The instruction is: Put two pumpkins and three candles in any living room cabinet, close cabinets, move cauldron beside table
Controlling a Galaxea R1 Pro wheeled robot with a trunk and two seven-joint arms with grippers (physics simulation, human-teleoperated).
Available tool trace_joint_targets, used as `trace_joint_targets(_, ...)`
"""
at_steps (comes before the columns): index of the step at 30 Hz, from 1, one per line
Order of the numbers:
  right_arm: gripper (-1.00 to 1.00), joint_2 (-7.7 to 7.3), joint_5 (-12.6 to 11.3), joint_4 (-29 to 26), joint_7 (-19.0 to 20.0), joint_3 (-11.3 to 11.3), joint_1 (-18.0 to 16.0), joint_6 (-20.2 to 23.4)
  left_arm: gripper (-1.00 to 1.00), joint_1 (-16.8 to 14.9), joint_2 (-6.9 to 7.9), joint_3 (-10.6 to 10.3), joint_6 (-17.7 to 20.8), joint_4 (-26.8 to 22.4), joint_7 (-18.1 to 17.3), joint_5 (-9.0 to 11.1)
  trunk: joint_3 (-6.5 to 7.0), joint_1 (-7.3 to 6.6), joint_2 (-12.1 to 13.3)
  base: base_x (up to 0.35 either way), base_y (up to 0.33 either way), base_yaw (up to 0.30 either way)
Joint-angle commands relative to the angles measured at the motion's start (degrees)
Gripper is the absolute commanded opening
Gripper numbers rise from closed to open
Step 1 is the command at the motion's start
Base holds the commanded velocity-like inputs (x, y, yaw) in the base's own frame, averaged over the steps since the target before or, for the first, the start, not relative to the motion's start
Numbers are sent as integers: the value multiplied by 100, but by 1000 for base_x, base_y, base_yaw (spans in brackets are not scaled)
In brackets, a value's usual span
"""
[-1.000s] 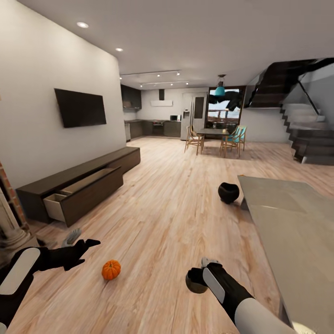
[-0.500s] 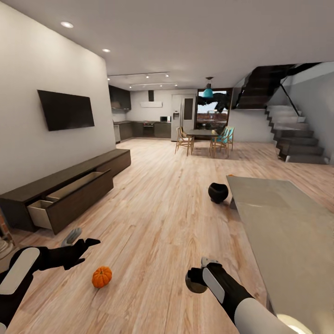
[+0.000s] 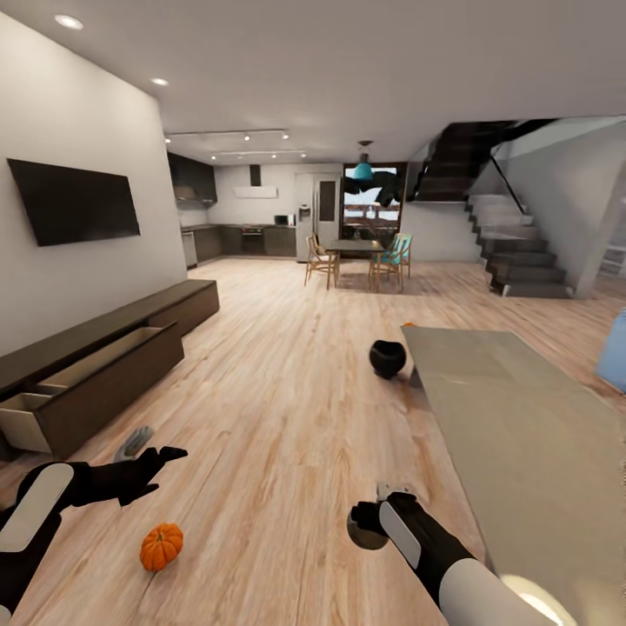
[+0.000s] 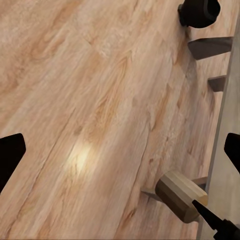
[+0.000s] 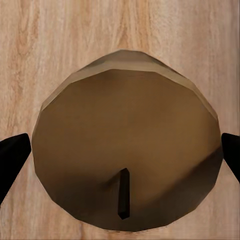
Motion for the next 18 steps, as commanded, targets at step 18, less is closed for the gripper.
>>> trace_joint_targets(18, -100, 11, -46, -14, -55, 44, -7, 8, 100, -1, 1, 6, 18, 3, 54, 62, -75, 1, -3, 36, 144, -89)
